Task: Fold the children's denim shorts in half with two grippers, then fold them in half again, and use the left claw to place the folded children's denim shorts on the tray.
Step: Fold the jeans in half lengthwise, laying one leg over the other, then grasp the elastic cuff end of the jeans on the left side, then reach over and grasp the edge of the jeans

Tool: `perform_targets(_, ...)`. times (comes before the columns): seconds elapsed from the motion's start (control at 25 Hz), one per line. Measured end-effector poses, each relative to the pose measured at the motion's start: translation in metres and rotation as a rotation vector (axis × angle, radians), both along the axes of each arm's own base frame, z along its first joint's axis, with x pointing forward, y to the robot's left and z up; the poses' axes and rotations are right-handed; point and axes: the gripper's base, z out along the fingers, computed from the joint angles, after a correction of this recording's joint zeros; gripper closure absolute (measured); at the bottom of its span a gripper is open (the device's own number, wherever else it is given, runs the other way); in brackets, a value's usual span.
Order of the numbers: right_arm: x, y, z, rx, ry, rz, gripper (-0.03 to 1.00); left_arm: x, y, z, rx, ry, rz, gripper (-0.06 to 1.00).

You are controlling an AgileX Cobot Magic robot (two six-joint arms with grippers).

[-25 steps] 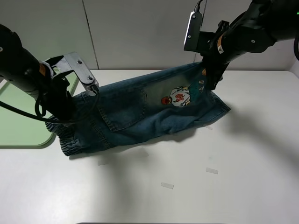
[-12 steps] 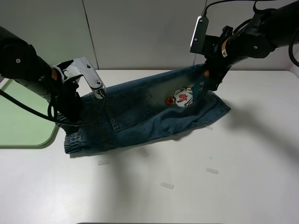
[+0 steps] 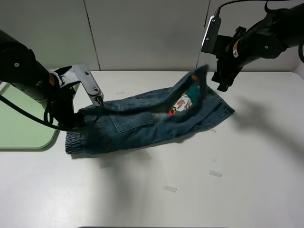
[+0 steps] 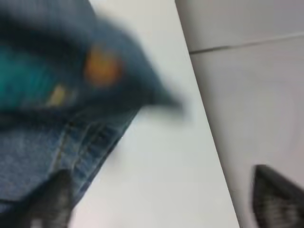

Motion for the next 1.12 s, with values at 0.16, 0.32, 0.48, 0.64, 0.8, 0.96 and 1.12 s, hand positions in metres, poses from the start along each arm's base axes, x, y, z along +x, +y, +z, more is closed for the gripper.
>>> perform_targets(0.16,0.001,-0.003,0.000,0.006,0.000,-0.015,0.29,0.001,0.000,-0.002,-0.002,-0.001,-0.001,-0.03)
perform_targets(0.32,0.001,-0.004,0.000,0.008,0.001,-0.020,0.27,0.001,-0.001,-0.002,-0.006,-0.008,-0.003,-0.05)
perform_targets(0.48,0.000,-0.004,-0.001,0.026,0.011,-0.040,0.27,0.002,-0.002,-0.001,-0.017,-0.024,-0.005,-0.05)
perform_targets(0.64,-0.004,-0.007,0.005,0.065,0.038,-0.106,0.27,0.001,0.000,-0.002,-0.006,-0.005,0.001,-0.05)
perform_targets(0.8,-0.014,-0.011,0.020,0.122,0.069,-0.199,0.27,-0.004,0.002,-0.001,0.015,0.080,0.049,-0.05)
perform_targets(0.96,-0.026,-0.014,0.038,0.196,0.102,-0.304,0.27,-0.004,0.001,0.018,0.000,0.142,0.141,-0.04)
perform_targets(1.12,-0.039,-0.018,0.053,0.273,0.144,-0.412,0.27,-0.008,0.004,0.051,-0.026,0.133,0.229,-0.03)
